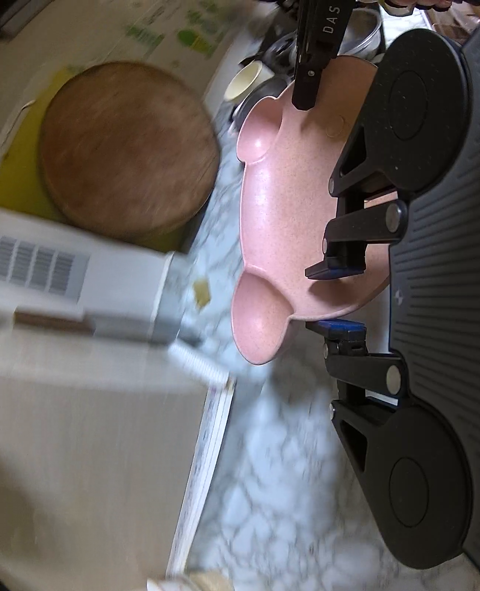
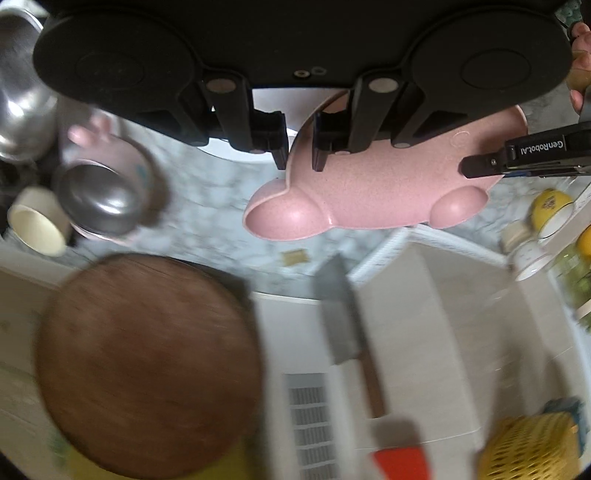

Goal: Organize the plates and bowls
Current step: 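Carry the pink bowl with both grippers over the stacked plates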

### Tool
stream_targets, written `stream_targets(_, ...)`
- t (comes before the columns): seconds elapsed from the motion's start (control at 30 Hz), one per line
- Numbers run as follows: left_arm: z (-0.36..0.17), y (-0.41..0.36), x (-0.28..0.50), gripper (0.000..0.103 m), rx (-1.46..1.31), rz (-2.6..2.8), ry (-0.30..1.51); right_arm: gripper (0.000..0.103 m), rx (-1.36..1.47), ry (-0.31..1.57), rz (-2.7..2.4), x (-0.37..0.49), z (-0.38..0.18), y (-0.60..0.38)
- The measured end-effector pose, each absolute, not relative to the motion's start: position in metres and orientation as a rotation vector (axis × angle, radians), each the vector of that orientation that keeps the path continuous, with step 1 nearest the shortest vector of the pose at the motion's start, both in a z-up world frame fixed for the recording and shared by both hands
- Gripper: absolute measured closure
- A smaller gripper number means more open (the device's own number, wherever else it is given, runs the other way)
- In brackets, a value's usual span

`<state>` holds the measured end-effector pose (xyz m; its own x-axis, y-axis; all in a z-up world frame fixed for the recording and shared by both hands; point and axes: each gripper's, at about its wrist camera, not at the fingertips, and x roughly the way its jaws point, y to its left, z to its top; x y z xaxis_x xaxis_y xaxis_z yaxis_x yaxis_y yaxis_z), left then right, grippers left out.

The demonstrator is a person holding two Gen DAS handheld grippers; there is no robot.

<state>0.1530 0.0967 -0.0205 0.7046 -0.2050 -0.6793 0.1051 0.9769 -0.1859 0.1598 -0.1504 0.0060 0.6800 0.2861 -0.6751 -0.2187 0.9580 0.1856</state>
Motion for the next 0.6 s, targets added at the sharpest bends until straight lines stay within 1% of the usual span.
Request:
stream_targets(0.27, -0.044, 0.044, 0.167, 0.082, -0.071, -0.229, 0.802, 0.089, 0.107, 0.802, 0.207, 0.150, -0.022, -0.200)
stream_targets(0.6, -0.065, 0.024, 0.176, 0.082, -0.029, -0.233, 0.831, 0.089, 0.105, 0.810, 0.180, 0.146, -0.050, -0.218)
